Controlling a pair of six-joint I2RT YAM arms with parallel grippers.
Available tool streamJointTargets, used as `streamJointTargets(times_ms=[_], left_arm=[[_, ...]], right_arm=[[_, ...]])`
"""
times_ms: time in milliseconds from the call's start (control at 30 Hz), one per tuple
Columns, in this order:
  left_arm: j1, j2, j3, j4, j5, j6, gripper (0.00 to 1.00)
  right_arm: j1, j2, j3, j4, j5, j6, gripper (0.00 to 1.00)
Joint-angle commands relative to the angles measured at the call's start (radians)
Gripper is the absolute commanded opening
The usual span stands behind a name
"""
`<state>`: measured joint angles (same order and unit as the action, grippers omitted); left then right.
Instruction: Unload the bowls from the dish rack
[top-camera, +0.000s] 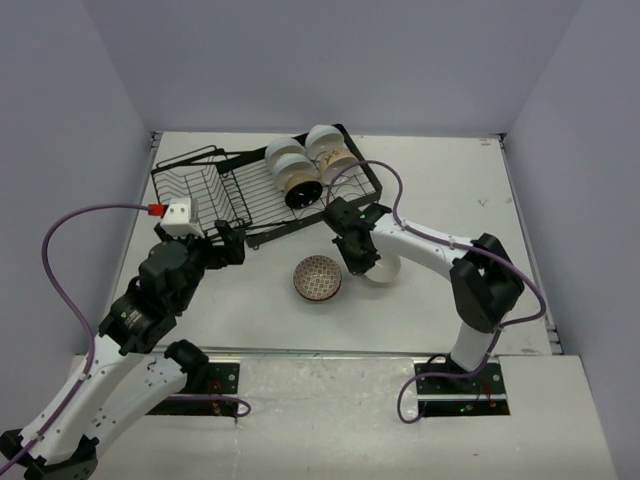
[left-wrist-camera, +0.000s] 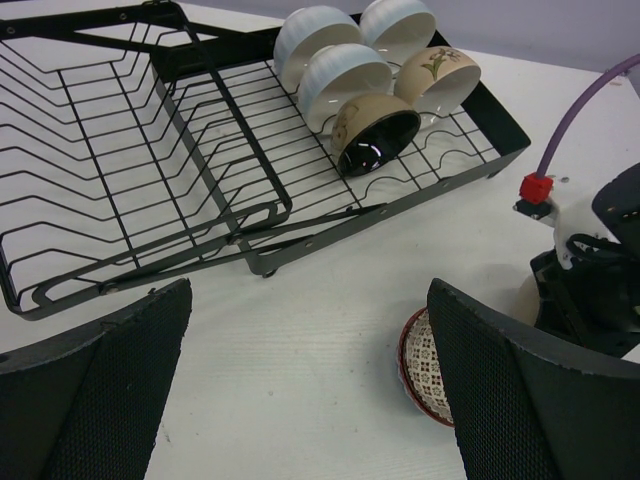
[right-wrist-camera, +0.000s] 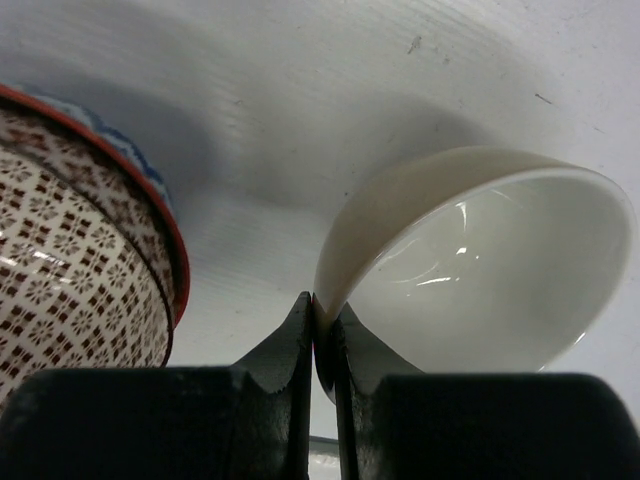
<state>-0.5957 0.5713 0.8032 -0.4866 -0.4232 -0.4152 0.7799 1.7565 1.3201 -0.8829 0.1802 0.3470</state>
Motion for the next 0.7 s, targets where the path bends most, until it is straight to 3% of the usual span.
streamJointTargets(times_ms=[0, 100, 133, 233, 400, 433, 533, 667], left_arm=[[0.007, -0.004, -0.006, 0.022, -0.009, 0.018, 1.0], [0.007, -0.004, -0.009, 0.022, -0.009, 0.016, 1.0], [0.007, -0.002, -0.007, 0.022, -0.011, 0.018, 1.0], [0.007, 0.004, -0.009, 0.022, -0.012, 0.016, 1.0], [0.007, 0.018, -0.006, 0.019, -0.014, 0.013, 1.0], [0.007, 0.024, -0.002, 0.017, -0.014, 0.013, 1.0], [0.005, 0.073, 0.011, 0.01, 0.004, 0.013, 1.0], [0.005, 0.195, 0.111, -0.134, -0.032, 0.012, 1.0]], right_arm=[[-0.001, 0.029, 0.041, 0.016, 0.08, 0.01, 0.02], [-0.001, 0.046, 0.042, 0.016, 0.087, 0.014, 0.11], [-0.001, 0.044, 0.039, 0.016, 0.09, 0.018, 0.25], [0.004, 0.014, 0.031, 0.012, 0.099, 0.027, 0.39], [0.022, -0.1, 0.028, 0.006, 0.087, 0.027, 0.51], [0.022, -0.148, 0.027, 0.002, 0.082, 0.021, 0.59], [0.021, -0.256, 0.033, 0.002, 0.093, 0.011, 0.71], [-0.053, -0.359, 0.041, 0.117, 0.038, -0.009, 0.81]])
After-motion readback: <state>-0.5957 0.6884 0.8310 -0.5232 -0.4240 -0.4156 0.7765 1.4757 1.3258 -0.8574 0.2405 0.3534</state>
